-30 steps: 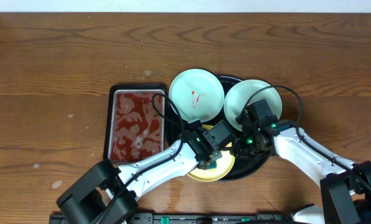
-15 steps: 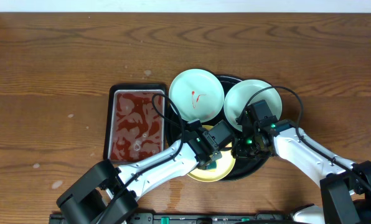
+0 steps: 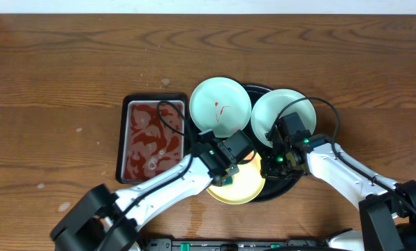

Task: Clean dirty plates on tray and stack at the side
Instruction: 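Scrub the yellow plate surface with the sponge in the left gripper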

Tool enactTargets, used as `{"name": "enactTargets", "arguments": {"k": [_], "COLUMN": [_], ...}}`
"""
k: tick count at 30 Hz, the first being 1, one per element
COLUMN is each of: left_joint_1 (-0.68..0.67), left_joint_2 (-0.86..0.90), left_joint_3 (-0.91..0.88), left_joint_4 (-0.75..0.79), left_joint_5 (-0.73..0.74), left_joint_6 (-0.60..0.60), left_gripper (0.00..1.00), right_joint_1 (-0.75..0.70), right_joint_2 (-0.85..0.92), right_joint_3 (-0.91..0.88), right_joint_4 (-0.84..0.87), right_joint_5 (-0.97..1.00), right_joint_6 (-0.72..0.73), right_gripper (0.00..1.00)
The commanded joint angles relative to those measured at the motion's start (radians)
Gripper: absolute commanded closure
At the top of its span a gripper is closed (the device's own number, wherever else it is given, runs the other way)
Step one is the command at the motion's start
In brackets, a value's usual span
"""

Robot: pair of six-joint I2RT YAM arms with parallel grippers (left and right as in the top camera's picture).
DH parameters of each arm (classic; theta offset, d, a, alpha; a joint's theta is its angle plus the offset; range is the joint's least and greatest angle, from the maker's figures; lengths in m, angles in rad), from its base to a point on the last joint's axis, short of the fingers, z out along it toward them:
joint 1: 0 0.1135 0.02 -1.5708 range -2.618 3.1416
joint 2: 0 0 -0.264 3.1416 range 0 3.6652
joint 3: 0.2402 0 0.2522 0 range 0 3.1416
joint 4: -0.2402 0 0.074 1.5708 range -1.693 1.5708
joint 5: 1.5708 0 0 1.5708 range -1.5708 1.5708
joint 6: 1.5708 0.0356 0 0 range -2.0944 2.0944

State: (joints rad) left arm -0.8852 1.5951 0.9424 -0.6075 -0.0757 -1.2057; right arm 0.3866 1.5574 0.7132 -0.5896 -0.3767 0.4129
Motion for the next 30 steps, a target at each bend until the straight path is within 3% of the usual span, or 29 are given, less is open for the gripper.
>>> {"name": "enactTargets", "arguments": {"k": [1, 7, 17, 26, 30], "left_joint_1": [0.008, 0.002, -0.031, -0.019, 0.010], "left_joint_2": [-0.050, -0.018, 0.087, 0.107, 0.090], "left_joint_3": [-0.008, -0.008, -0.009, -0.009, -0.009], "left_joint_4": [0.058, 0.185, 0.248, 0.073, 0.019], "left_joint_5": [-0.010, 0.111, 0.187, -0.055, -0.072], "left_joint_6": [0.043, 0.053, 0.015, 0.027, 0.044], "left_gripper": [0.93, 0.93, 0.93, 0.93, 0.93], "right_joint_1": [0.005, 0.005, 0.005, 0.005, 0.005], "right_joint_2": [0.008, 0.008, 0.008, 0.008, 0.008], "right_joint_3": [-0.007, -0.007, -0.007, -0.007, -0.007], "right_joint_4": [-0.012, -0.012, -0.013, -0.021, -0.024], "right_joint_5": [0.063, 0.062, 0.062, 0.062, 0.062], "right_joint_6": [0.006, 0.006, 0.006, 0.006, 0.006], "right_gripper": [0.99, 0.99, 0.99, 0.99, 0.99]}}
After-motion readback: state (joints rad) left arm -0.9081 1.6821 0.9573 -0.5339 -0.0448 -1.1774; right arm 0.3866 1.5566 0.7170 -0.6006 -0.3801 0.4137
